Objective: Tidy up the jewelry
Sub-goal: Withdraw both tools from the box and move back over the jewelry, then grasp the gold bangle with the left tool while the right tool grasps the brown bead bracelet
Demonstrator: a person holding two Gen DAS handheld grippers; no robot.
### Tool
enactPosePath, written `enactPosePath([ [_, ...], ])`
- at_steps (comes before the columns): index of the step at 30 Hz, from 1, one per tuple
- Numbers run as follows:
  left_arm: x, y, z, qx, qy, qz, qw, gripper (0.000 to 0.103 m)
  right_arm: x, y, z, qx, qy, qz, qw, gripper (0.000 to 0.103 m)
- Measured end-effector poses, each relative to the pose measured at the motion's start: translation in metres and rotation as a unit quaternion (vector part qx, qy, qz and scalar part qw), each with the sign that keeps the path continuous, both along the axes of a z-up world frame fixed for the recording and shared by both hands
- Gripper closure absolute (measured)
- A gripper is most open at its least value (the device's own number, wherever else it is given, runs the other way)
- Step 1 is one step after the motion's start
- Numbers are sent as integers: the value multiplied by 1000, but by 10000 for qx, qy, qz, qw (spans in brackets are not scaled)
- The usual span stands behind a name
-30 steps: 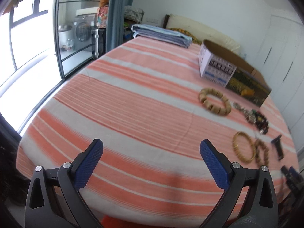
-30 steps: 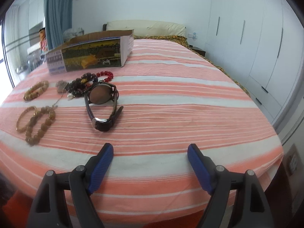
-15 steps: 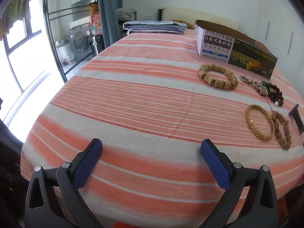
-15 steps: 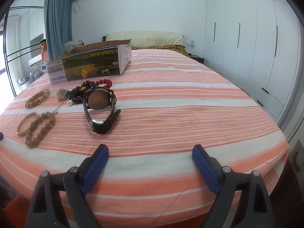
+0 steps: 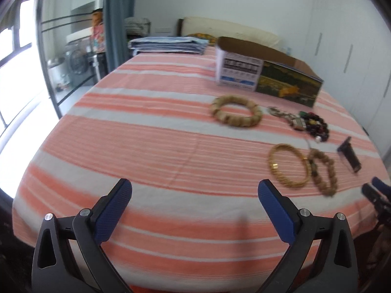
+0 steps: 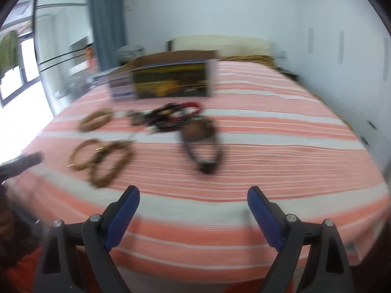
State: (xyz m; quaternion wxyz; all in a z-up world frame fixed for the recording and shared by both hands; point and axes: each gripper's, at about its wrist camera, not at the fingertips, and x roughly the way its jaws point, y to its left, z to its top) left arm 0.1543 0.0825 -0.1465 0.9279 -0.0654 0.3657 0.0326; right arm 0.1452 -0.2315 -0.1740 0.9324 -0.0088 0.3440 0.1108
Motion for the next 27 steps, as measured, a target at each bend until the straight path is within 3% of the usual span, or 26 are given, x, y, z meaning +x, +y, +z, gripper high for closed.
enactPosePath([
  [5, 23, -29, 10, -56, 104, -568, 9983, 1, 8, 21, 8, 99, 0, 262, 9996, 12],
  [13, 60, -70, -1, 713, 609, -696, 9932, 1, 34, 51, 14, 67, 138, 591, 9981, 12],
  [15, 64, -73, -8, 808, 751, -733, 9912, 1, 37, 55, 16, 81, 149, 653, 9977, 16],
  [20, 66, -65, -14, 765, 864, -685, 9909, 1, 29, 67, 23, 295, 55, 1037, 9942, 21],
  [22, 66, -60, -14, 689, 845, -623, 9921, 9, 28, 76, 24, 310, 58, 1214, 9921, 34],
  [27, 62, -35, -14, 656, 867, -255, 9937, 9, 32, 96, 19, 315, 95, 1470, 9886, 40],
])
